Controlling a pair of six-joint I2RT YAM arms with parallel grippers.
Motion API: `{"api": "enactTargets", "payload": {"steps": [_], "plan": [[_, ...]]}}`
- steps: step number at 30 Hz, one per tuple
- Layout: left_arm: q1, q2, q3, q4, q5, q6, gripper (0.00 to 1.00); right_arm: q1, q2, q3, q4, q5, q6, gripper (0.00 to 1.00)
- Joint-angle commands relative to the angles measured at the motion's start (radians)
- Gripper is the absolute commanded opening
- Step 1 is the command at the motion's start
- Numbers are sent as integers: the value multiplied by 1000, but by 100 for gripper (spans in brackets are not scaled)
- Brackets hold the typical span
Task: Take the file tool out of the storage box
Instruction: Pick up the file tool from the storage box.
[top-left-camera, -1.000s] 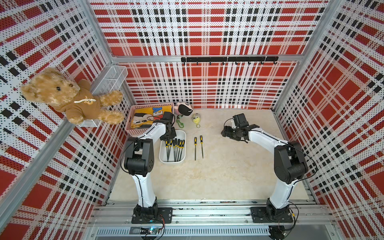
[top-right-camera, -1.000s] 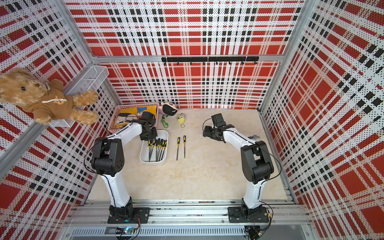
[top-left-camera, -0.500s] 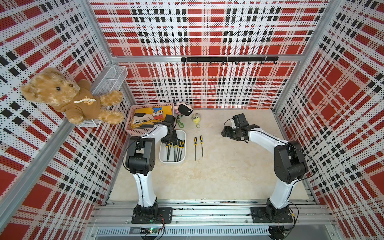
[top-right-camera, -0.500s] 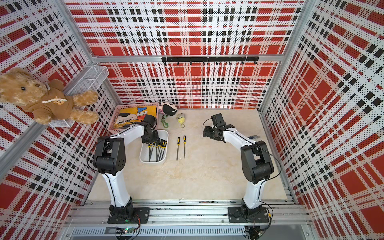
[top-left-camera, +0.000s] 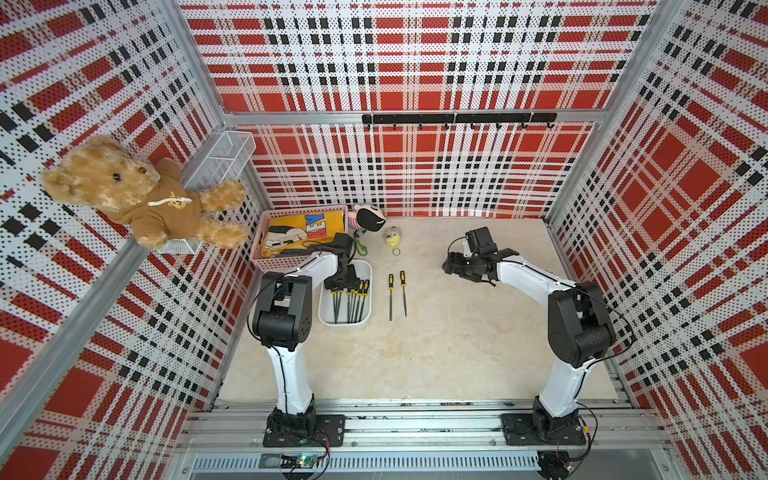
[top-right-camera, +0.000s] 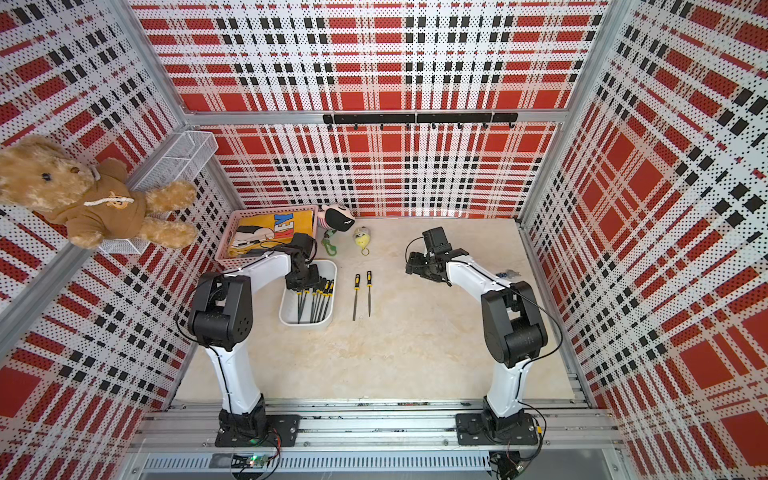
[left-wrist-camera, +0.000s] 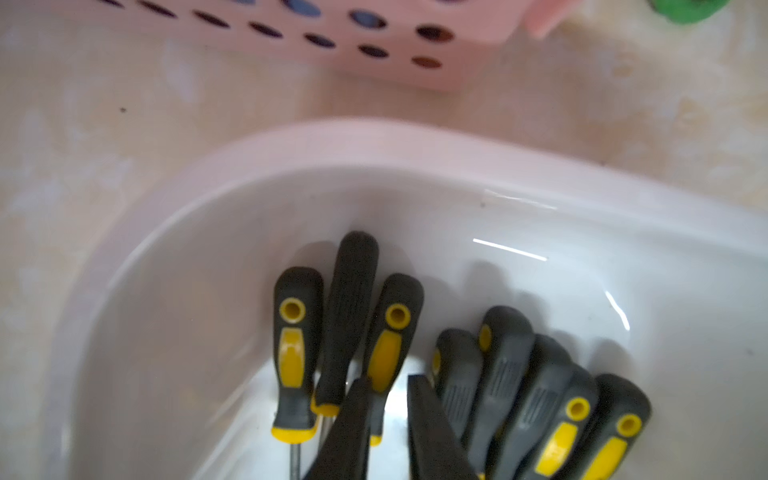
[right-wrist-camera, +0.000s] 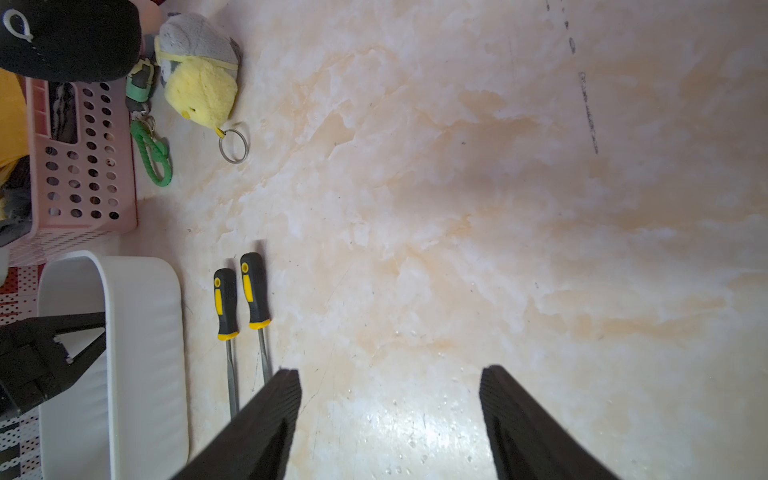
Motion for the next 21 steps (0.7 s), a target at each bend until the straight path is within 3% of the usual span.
{"api": "enactTargets", "payload": {"steps": [1, 8, 21], "plan": [[6, 14, -24, 0, -12, 3, 26, 5, 15, -12, -3, 8, 1, 76], [14, 10, -12, -2, -18, 6, 31, 5, 21, -12, -1, 4, 4, 76], [12, 40, -20, -8, -33, 11, 32, 5, 33, 2, -10, 0, 3, 76]]}}
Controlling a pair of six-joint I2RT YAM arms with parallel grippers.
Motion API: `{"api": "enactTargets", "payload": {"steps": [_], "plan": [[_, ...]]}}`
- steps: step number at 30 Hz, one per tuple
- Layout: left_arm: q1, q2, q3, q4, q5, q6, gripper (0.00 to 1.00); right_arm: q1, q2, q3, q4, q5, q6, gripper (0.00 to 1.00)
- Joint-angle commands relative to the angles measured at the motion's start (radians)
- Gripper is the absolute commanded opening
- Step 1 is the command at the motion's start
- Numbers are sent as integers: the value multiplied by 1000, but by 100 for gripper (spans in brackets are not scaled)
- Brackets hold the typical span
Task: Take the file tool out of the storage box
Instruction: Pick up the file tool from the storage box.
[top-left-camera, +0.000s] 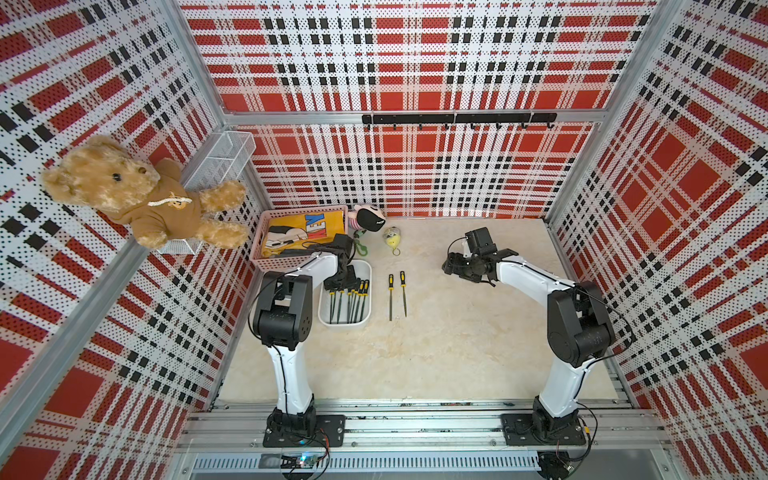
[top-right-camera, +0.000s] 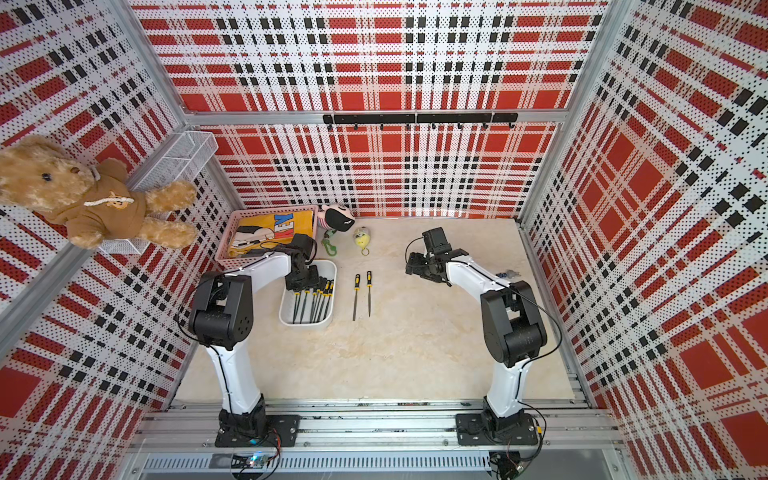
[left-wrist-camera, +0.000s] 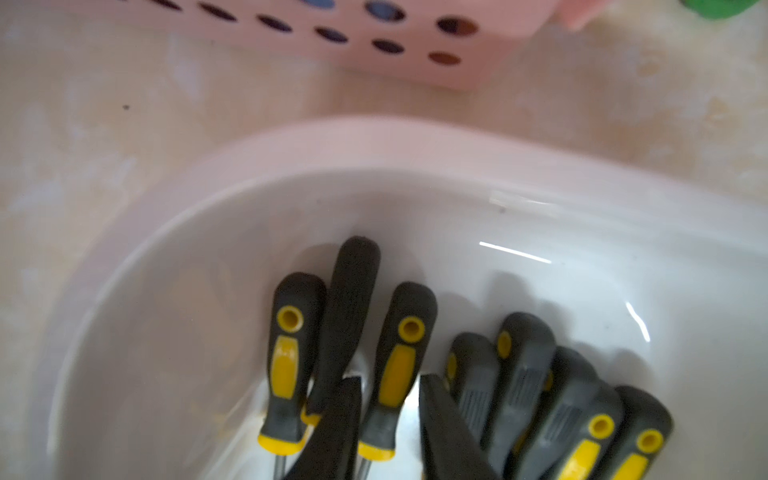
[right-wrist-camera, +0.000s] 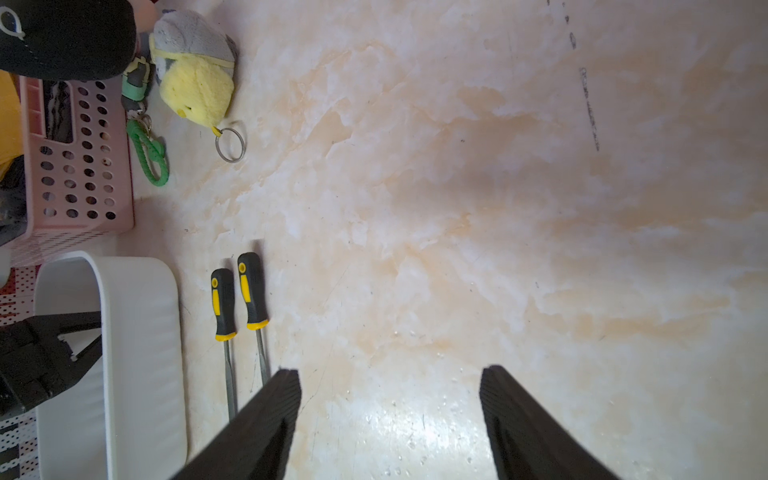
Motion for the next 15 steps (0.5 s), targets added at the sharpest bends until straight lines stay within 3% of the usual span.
{"api": "enactTargets", "payload": {"steps": [1, 10, 15], "plan": [[4, 32, -16, -12, -19, 8, 32, 5, 27, 5, -11, 1, 0, 76], [1, 53, -9, -20, -26, 6, 28, 5, 33, 7, -18, -3, -1, 76], [-2, 39, 8, -25, -34, 6, 6, 5, 26, -2, -11, 4, 2, 76]]}}
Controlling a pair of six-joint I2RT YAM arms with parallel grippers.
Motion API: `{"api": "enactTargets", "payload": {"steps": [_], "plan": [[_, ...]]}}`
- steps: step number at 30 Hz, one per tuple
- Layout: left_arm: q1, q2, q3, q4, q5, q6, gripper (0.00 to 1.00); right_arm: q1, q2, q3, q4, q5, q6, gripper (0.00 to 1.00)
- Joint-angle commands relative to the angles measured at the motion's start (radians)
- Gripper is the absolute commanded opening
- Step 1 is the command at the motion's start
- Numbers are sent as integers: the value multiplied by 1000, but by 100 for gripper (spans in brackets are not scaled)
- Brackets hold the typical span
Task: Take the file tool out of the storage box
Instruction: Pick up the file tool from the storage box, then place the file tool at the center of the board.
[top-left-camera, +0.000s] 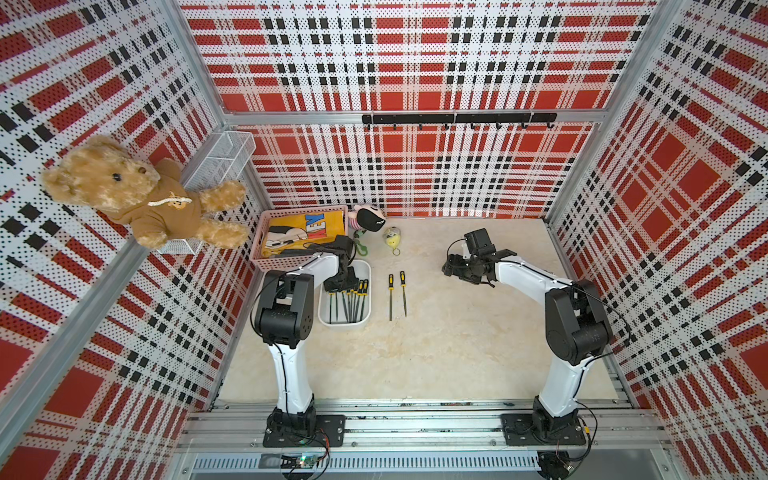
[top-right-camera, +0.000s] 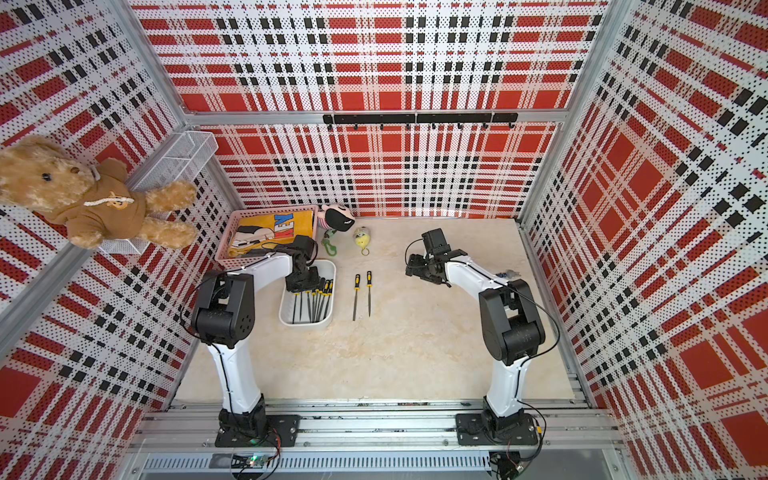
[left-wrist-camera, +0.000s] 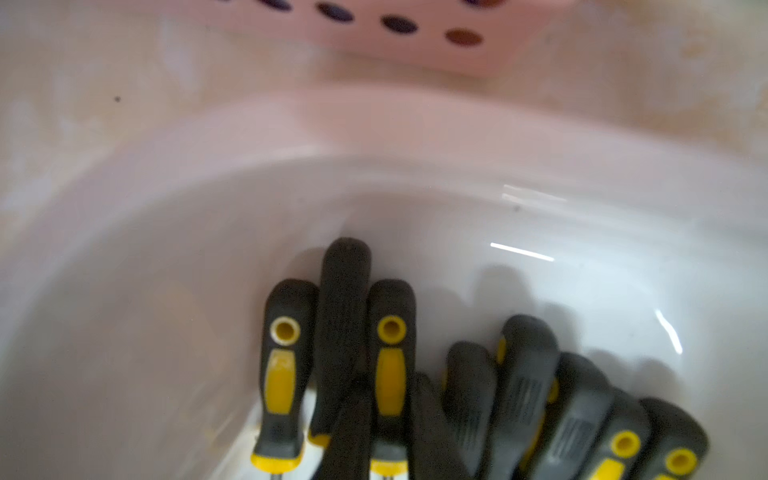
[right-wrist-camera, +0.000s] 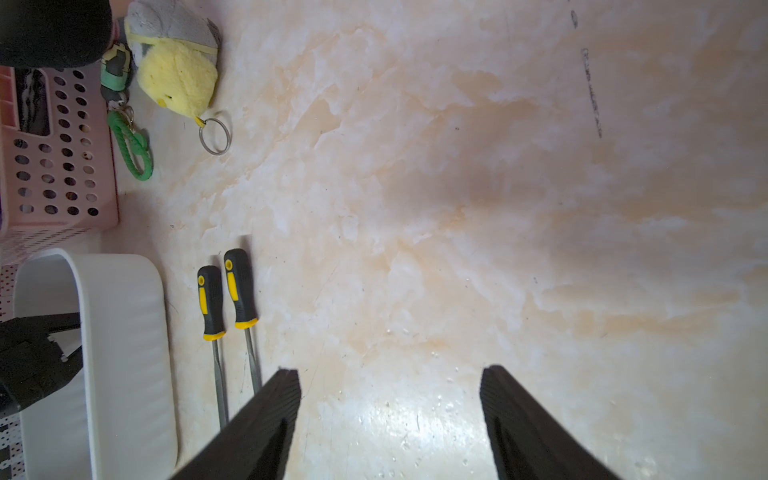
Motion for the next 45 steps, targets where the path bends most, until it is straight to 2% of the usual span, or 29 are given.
{"api": "enactTargets", "payload": {"steps": [1, 4, 10, 14, 19, 25, 34, 45], "plan": [[-1, 13, 16, -29, -19, 3, 2, 5, 10, -1, -4, 4, 2, 76], [-5, -5, 57, -47, -24, 1, 1, 5, 7, -1, 0, 6, 3, 76], [-45, -24, 231, -128, -35, -7, 1, 5, -37, -24, 28, 28, 8, 76], [-81, 6, 341, -143, 40, -28, 1, 4, -86, -61, 63, 53, 9, 78], [-220, 99, 457, -147, 79, -63, 1, -16, -129, -109, 103, 53, 23, 78], [-326, 190, 543, -144, 118, -102, 1, -27, -151, -150, 112, 58, 22, 78], [-390, 276, 561, -109, 149, -152, 1, -29, -157, -184, 115, 55, 19, 79], [-403, 331, 548, -80, 179, -176, 1, -31, -145, -175, 100, 55, 4, 79]]}}
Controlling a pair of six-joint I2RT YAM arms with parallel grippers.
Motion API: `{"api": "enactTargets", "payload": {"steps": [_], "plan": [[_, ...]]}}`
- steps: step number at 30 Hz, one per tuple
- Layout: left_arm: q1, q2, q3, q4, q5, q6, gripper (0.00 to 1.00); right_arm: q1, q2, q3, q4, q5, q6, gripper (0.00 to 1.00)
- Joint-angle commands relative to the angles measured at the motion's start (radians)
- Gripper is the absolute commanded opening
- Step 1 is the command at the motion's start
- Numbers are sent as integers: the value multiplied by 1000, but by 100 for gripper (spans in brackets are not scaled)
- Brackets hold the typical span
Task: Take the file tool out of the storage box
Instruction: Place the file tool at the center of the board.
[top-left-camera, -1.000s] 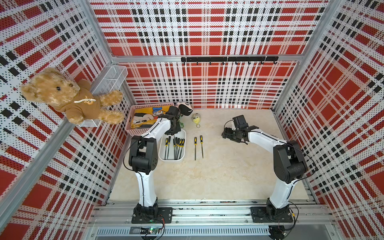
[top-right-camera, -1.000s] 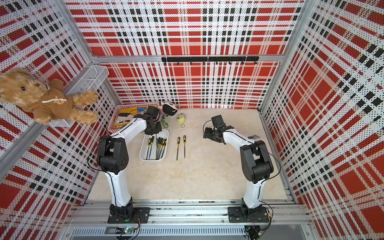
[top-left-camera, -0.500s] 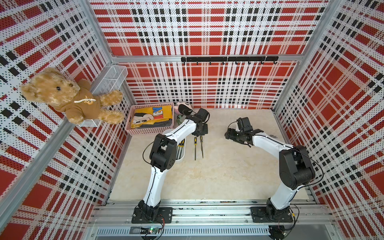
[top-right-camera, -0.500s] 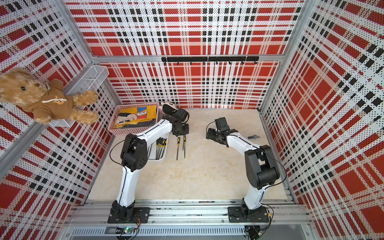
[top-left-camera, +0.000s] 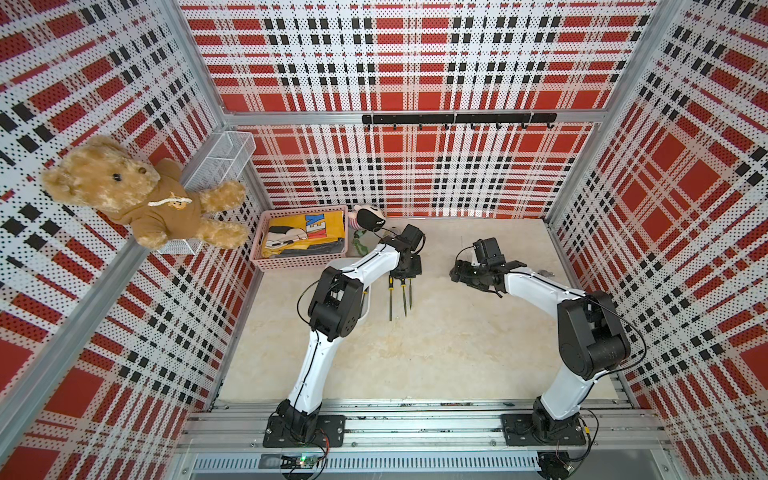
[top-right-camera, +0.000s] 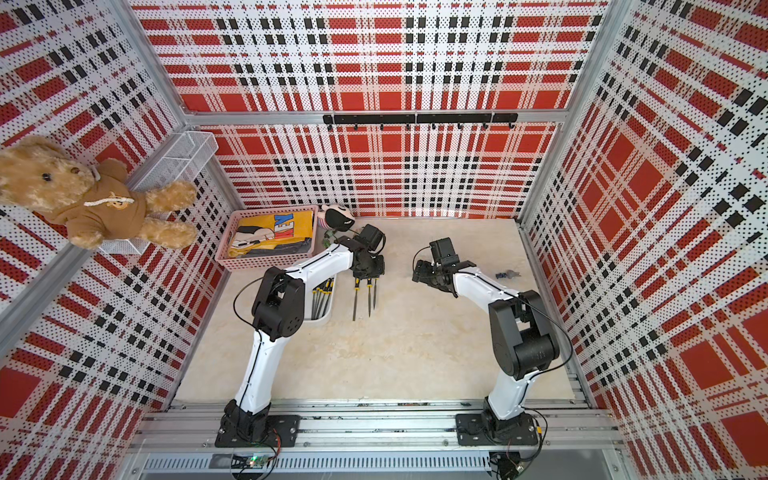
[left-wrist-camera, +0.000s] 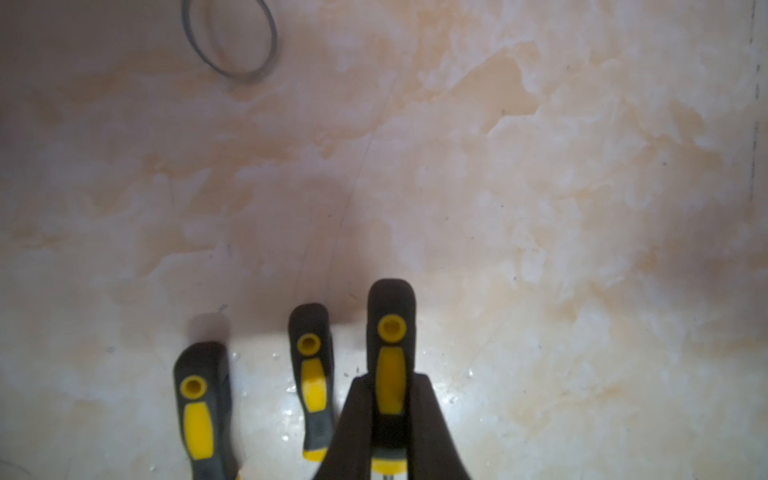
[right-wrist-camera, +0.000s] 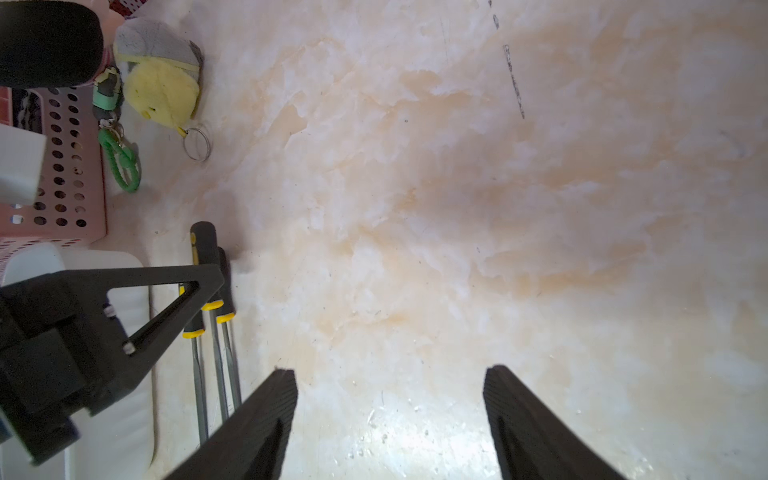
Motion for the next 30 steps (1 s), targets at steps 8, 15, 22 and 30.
{"api": "enactTargets", "payload": {"steps": [8, 15, 22, 30], "plan": [[-10, 43, -19, 21, 22, -7, 3, -6, -16, 9, 0, 7, -13, 79], [-11, 49, -23, 22, 30, 1, 14, -6, -10, 20, -5, 6, -12, 79], [-12, 41, -20, 24, 27, 9, 21, -6, -3, 27, -8, -1, -9, 79], [-10, 23, -8, 30, 19, 9, 29, -6, 11, 43, 0, -22, 5, 79]]}}
